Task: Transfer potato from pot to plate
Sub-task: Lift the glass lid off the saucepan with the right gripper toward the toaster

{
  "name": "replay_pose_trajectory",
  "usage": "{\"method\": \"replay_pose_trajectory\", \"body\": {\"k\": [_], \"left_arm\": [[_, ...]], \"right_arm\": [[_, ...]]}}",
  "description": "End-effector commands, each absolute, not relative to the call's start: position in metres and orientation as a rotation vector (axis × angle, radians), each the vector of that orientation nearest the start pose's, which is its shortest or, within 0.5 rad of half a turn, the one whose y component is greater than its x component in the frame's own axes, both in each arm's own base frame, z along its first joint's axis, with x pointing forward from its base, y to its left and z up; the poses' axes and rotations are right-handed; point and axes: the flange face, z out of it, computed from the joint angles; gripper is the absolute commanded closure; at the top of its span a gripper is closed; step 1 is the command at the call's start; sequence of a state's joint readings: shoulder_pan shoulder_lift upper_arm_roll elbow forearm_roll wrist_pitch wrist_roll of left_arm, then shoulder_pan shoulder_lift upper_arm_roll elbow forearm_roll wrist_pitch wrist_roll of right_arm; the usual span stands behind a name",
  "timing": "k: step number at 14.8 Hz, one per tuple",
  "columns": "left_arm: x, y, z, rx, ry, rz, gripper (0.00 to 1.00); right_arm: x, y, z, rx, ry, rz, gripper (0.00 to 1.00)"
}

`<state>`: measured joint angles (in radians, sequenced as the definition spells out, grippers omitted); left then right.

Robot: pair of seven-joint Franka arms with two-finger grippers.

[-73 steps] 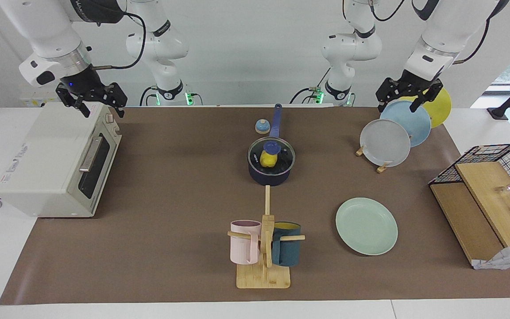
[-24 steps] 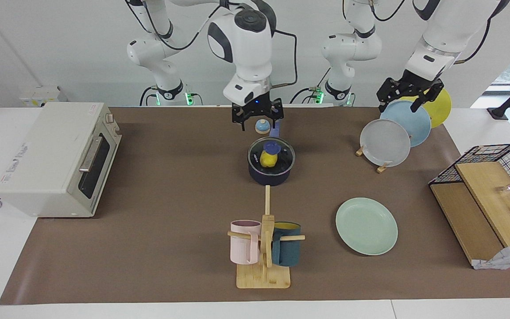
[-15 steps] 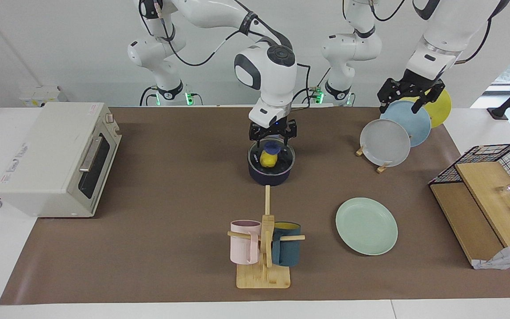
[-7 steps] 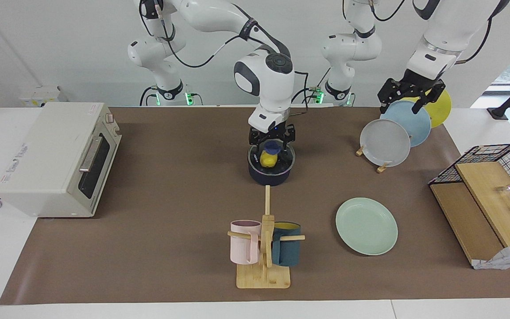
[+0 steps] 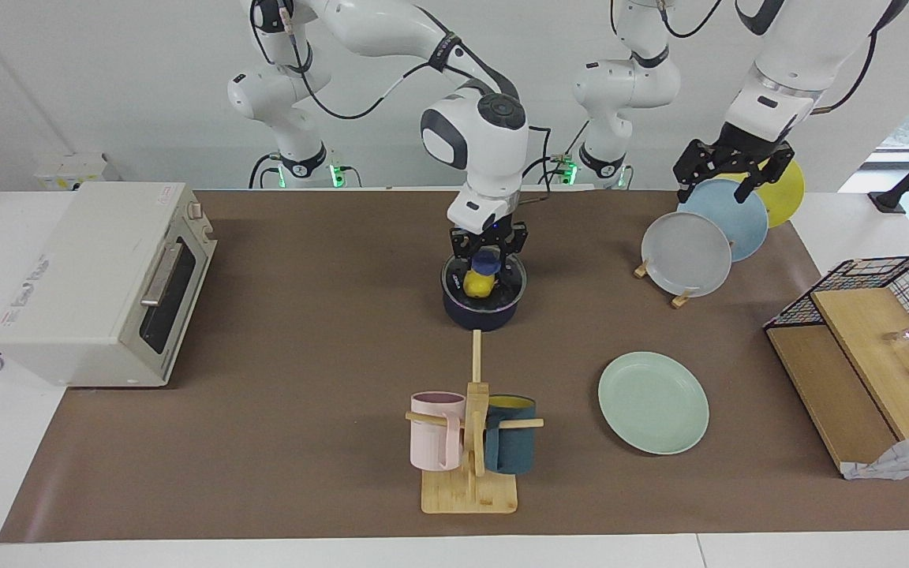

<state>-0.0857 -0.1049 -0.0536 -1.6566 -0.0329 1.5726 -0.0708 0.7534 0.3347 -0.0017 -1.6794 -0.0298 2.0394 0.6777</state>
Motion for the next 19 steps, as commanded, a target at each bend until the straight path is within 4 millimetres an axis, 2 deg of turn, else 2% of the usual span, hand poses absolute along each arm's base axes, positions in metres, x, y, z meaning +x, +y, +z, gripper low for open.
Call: {"method": "replay_pose_trajectory", "body": {"k": [1, 3, 6, 8, 9, 11, 13, 15, 18, 19], "left_arm": [[0.511, -0.075, 0.642, -3.175, 0.111, -0.05, 0.0], [0.511, -0.076, 0.643, -3.175, 0.112, -0.053, 0.0], [0.511, -0.078, 0.642, -3.177, 0.119, -0.052, 0.0], [0.513, -0.082, 0.643, -3.179, 0.128, -0.071, 0.0], [0.513, -0.085, 0.644, -3.179, 0.135, -0.081, 0.0], [0.512, -0.091, 0.642, -3.178, 0.15, -0.078, 0.0], [0.509, -0.116, 0.642, -3.177, 0.218, -0.086, 0.0], [0.508, -0.14, 0.637, -3.183, 0.276, -0.089, 0.0], [0.505, -0.19, 0.625, -3.227, 0.278, -0.084, 0.0], [0.504, -0.205, 0.62, -3.252, 0.273, -0.07, 0.0]], "right_arm": [[0.478, 0.442, 0.414, -3.145, -0.139, -0.08, 0.7], [0.483, 0.438, 0.425, -3.142, -0.128, -0.088, 0.7], [0.494, 0.431, 0.452, -3.149, -0.117, -0.076, 0.71], [0.509, 0.408, 0.467, -3.157, -0.196, -0.055, 0.71], [0.521, 0.388, 0.472, -3.156, -0.237, -0.042, 0.71], [0.555, 0.326, 0.478, -3.154, -0.309, -0.004, 0.71], [0.584, 0.259, 0.475, -3.152, -0.391, 0.051, 0.71], [0.605, 0.194, 0.468, -3.136, -0.487, 0.085, 0.71], [0.614, 0.097, 0.444, -3.112, -0.552, 0.141, 0.71], [0.613, 0.064, 0.433, -3.107, -0.57, 0.102, 0.71]]}}
